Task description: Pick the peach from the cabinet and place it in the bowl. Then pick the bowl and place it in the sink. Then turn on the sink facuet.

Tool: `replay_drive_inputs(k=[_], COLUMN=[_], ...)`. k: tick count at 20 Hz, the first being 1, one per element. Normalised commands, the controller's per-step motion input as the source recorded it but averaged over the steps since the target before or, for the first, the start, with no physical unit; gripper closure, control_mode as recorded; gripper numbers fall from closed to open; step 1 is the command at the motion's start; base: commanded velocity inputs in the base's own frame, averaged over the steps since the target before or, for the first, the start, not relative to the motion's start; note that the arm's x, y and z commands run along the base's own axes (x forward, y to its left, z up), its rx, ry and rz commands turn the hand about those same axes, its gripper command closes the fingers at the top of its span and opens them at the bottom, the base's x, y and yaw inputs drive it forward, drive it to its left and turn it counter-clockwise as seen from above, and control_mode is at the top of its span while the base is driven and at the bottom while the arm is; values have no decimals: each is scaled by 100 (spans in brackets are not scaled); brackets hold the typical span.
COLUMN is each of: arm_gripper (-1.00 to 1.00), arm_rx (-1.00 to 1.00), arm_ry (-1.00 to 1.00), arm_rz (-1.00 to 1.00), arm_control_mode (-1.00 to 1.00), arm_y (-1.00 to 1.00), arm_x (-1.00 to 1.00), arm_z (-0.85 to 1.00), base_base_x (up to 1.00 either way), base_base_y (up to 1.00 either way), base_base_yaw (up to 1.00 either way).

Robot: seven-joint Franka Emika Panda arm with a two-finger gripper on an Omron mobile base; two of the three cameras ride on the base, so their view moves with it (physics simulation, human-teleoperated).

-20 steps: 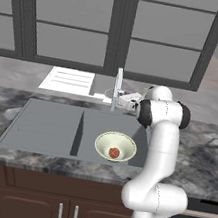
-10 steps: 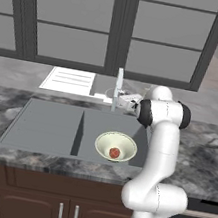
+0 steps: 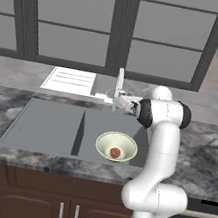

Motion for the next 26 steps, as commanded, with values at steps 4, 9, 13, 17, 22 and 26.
replay_drive_inputs(k=[4, 9, 13, 17, 22, 26], arm_gripper=[100, 100, 100, 100, 100, 100], arm_rx=[5, 4, 2, 1, 1, 0], arm_ry=[0, 0, 0, 0, 0, 0], arm_rz=[-15, -14, -12, -8, 0, 0], arm_control_mode=[-100, -100, -100, -100, -100, -100], arm_y=[-77, -78, -68, -48, -4, 0], arm_x=[-6, -7, -8, -11, -4, 0], arm_z=[-11, -12, -11, -11, 0, 0], base_base_x=[0, 0, 0, 0, 0, 0], base_base_y=[0, 0, 0, 0, 0, 0], base_base_yaw=[0, 0, 0, 0, 0, 0])
